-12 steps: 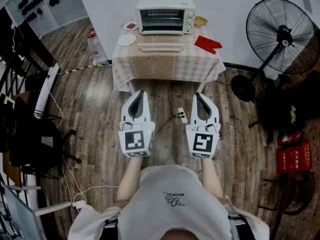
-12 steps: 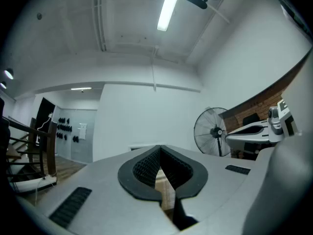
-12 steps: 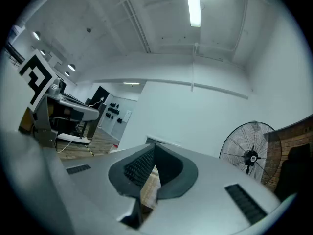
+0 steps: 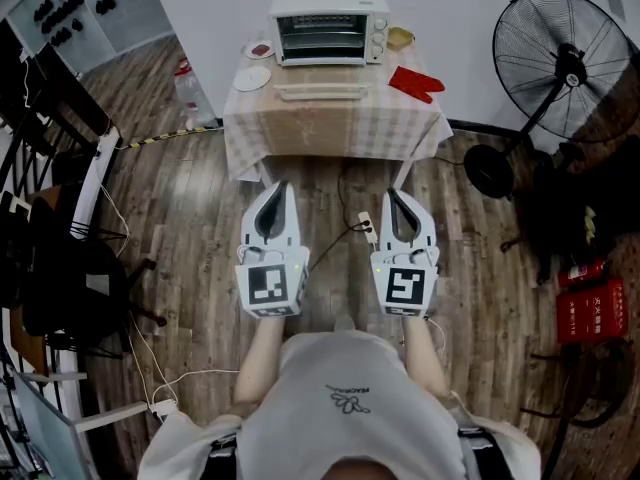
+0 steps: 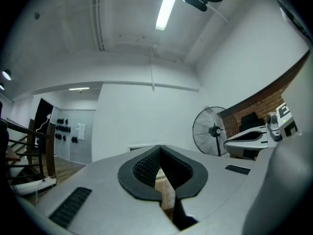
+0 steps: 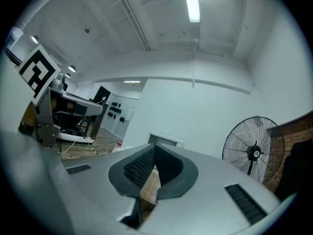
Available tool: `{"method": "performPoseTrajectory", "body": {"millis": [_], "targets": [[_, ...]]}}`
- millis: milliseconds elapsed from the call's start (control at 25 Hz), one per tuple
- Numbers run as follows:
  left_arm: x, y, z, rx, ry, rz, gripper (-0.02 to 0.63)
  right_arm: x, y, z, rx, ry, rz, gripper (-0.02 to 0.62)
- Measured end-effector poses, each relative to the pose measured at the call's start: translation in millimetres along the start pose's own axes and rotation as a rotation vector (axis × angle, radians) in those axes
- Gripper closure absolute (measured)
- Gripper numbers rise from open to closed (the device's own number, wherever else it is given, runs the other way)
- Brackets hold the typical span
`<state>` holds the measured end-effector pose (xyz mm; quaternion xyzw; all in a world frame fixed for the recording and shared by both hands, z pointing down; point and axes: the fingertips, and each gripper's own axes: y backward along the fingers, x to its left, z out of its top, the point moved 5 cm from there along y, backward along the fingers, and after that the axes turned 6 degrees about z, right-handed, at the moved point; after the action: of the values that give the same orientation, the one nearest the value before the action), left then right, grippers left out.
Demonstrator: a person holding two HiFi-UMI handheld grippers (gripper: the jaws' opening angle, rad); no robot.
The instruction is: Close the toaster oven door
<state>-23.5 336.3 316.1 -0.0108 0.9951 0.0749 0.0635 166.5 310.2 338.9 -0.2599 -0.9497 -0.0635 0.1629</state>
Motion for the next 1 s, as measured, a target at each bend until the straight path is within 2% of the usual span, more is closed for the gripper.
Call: {"method": "performPoseTrajectory", "body": {"millis": [120, 280, 480, 880, 1000], "targets": [[-0.3, -1.4, 1.5, -0.005, -0.004, 0.003, 0.591, 3.3, -1.1, -1.7, -0.003, -0.018, 0.008, 0.586], [-4.7, -14.4, -9.2, 0.025, 0.067, 0.007, 0.591, 3.8, -5.5, -2.6, -0.029, -0.008, -0.004, 0.586], [-8.4, -3.4, -15.4, 0.043, 0.017, 0.004, 0.591, 9.1, -3.0, -5.4, -0.016, 0.016, 0.051, 0.586], [-3.2, 12.7, -32.6, 0.079, 0.006, 0.025, 0.591, 10.7, 4.3, -27.8, 0.035, -0.081, 0.067, 0.586], [-1.9, 2.5, -35.2, 0.071, 0.016, 0.028, 0.591, 8.6, -1.4, -33.5, 0.037, -0.077, 0.073, 0.586]]}}
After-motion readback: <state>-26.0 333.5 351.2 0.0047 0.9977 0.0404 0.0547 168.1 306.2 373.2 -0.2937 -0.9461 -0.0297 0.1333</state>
